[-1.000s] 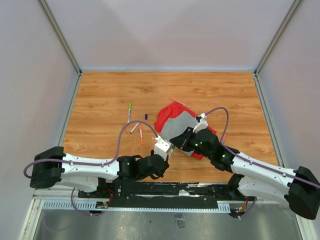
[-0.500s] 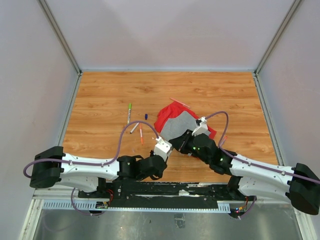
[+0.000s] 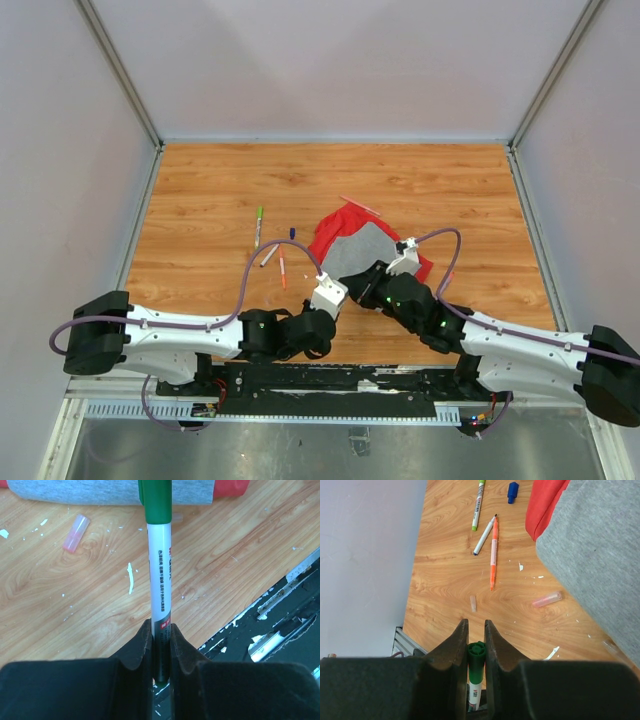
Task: Insert the pens into the pen caps
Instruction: Press the pen cap onto the pen.
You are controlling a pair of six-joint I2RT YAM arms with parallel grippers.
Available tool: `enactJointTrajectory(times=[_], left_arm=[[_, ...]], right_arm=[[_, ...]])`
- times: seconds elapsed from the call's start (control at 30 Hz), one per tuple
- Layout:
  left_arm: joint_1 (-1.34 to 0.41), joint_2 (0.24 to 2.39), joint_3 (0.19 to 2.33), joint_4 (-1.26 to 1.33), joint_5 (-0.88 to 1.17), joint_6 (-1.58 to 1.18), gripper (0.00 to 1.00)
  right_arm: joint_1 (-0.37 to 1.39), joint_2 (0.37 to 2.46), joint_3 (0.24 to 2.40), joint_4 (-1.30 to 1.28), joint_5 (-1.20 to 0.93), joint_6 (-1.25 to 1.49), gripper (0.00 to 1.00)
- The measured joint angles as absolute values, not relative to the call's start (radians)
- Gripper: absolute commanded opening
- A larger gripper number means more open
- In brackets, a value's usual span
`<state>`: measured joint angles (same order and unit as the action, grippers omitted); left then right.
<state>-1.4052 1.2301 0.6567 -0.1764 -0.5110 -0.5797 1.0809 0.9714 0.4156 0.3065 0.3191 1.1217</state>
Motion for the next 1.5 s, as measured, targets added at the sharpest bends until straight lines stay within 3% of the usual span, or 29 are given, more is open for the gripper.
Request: enactJointTrajectory(times=[0.5, 1.5], left_arm=[[-1.411, 1.219, 0.668, -0.216, -0.485, -0.561, 0.01], [-1.411, 0.976, 0.668, -0.176, -0.42, -0.449, 0.0]], right_arm=[[1.174, 0.94, 0.385, 0.353, 0.432, 1.087, 0.01], [1.285, 0.836, 0.383, 0.633, 0.478, 0.841, 0.01]])
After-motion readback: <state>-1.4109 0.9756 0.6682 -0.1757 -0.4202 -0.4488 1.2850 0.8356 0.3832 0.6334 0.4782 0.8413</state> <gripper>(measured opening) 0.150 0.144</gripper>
